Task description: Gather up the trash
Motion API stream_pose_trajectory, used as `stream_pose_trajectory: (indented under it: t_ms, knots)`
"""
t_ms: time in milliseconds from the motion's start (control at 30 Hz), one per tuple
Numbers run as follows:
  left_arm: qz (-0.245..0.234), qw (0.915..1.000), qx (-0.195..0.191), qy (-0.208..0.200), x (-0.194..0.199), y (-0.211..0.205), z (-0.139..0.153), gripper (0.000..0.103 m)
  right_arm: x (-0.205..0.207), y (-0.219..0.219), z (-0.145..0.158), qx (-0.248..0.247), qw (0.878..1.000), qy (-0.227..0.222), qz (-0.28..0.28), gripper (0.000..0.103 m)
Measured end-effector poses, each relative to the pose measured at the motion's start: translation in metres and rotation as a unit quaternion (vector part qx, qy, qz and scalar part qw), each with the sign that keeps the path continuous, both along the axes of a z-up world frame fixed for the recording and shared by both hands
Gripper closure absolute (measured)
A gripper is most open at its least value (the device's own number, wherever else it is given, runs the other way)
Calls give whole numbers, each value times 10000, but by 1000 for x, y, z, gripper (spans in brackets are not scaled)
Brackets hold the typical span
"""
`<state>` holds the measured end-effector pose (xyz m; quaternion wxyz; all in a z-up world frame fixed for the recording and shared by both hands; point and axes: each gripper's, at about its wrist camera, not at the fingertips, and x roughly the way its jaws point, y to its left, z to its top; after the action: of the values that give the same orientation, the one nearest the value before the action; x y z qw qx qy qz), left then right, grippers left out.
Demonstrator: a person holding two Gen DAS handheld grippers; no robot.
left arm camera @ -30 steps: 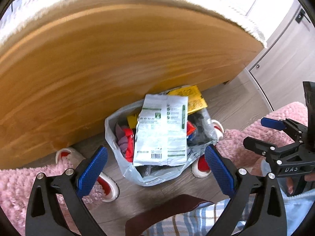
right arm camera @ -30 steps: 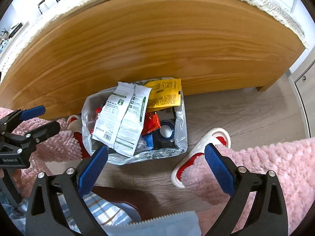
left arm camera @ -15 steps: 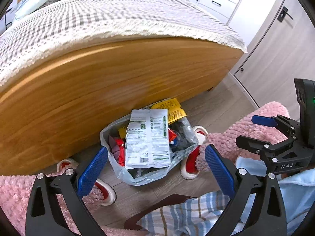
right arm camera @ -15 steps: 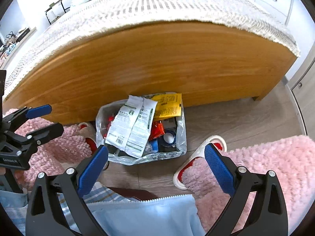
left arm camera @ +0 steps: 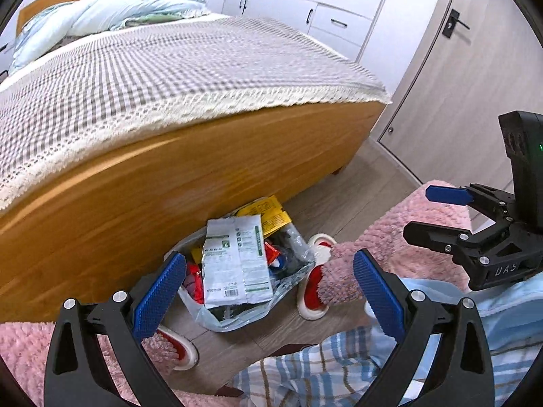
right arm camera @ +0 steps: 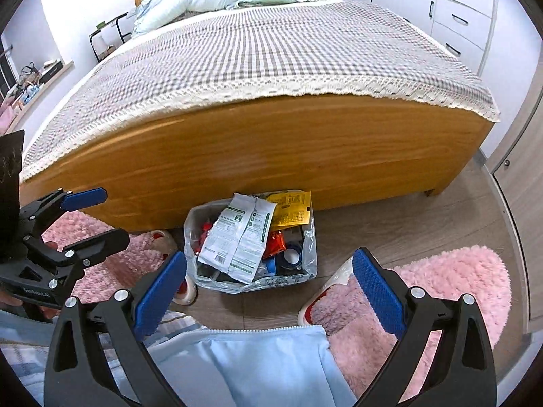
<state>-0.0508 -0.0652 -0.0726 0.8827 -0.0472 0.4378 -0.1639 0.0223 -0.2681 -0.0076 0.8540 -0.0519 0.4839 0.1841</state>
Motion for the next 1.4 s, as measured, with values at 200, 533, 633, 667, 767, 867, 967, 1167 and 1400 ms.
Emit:
stream_pose_trajectory:
  t_ms: [200,533,633,667,767,867,967,1167,1400]
  knots:
    - [-63,9997,-106,-192,-10,0,17,8,-10,-4,17,64,9999,-131,-17,9]
    - [-168,9987,-259,-410,-23,-2,38,8,-20,-7,28,58,9997,-211,-59,9]
    - [-182,9985,-268,-430,-25,-3,39,8,-23,-6,30,59,9996,-252,-60,9]
    - [-192,9985,-276,-425,-25,-3,39,8,-24,-6,31,51,9996,-269,-63,9]
    - [-231,9985,-293,-403,-25,-4,39,8,-24,-7,31,55,9996,-282,-77,9]
    - [-259,9984,-308,-395,-25,-5,39,8,-24,-7,31,57,9995,-286,-75,9]
    - [-257,9984,-305,-408,-26,-6,40,8,-25,-7,31,60,9995,-296,-68,9]
    - [-272,9983,-319,-398,-25,-6,40,8,-26,-7,34,52,9994,-328,-68,9]
    - [-308,9982,-324,-394,-25,-7,40,8,-26,-6,35,46,9994,-338,-69,9]
